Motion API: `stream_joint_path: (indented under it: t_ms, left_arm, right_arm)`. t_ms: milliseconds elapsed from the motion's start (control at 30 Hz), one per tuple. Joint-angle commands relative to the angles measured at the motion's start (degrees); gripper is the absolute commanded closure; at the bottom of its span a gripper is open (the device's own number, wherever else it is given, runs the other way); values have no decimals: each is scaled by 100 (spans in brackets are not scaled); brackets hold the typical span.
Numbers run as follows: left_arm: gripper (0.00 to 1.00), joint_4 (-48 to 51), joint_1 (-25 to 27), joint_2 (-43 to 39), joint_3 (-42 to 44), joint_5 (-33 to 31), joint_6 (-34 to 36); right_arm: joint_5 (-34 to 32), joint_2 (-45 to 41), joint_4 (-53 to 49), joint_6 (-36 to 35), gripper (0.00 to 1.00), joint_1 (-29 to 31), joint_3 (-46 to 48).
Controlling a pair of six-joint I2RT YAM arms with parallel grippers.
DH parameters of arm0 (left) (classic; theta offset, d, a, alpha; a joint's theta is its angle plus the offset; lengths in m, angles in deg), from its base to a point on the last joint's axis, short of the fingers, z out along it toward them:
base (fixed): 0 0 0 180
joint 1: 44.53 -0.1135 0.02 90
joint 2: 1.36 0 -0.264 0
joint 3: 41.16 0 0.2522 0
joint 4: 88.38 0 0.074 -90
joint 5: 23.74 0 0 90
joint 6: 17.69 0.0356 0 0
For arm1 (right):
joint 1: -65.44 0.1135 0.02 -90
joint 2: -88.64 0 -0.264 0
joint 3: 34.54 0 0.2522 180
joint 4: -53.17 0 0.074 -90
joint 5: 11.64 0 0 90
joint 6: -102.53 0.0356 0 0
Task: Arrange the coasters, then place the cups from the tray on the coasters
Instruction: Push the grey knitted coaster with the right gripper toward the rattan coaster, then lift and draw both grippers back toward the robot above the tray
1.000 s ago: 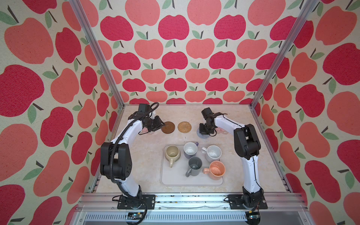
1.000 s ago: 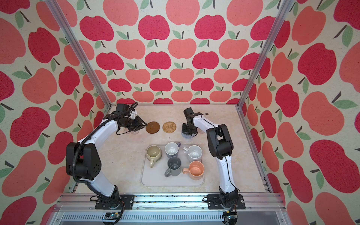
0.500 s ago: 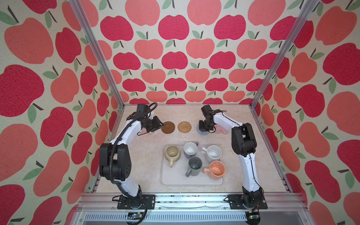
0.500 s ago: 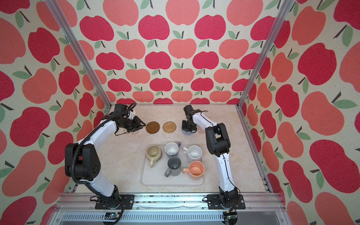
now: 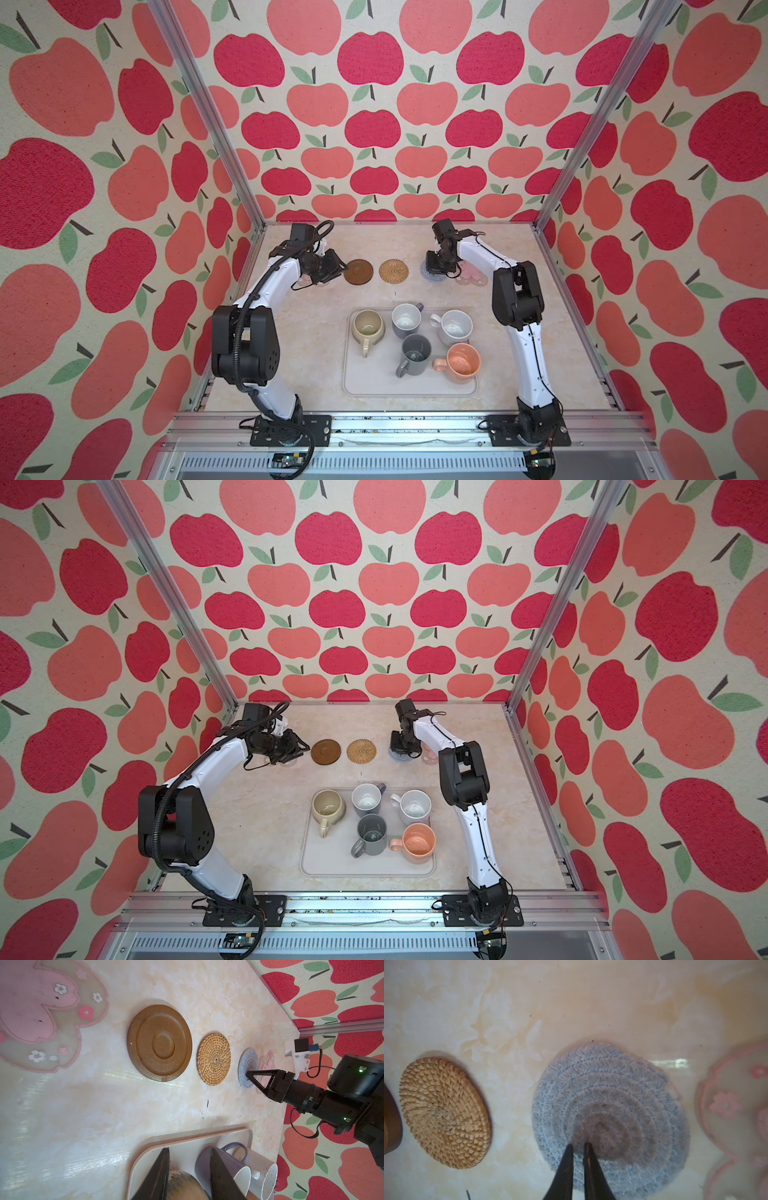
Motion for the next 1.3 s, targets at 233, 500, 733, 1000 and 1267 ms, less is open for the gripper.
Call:
stream_joint_path:
  t_ms: [233,500,733,1000,1267]
  left_arm:
    - [64,-111,-67,36,31,42,76]
    - [63,-110,-78,4,49,60,76]
    - [62,-135,-79,-1,23,175,49]
    - [59,-8,-67,-116,-21,121,73]
    - [57,259,-65,-351,-65,10,208]
  right_arm:
    - [163,199,-208,11,84,95,-161]
    - [57,62,-278,-5,81,192,-125]
    - [-172,1,-497,-73,66,164,-367]
    - [-162,-462,-531,-92,58,183,-285]
    - [-81,-1209,-299,-147,56,260,28]
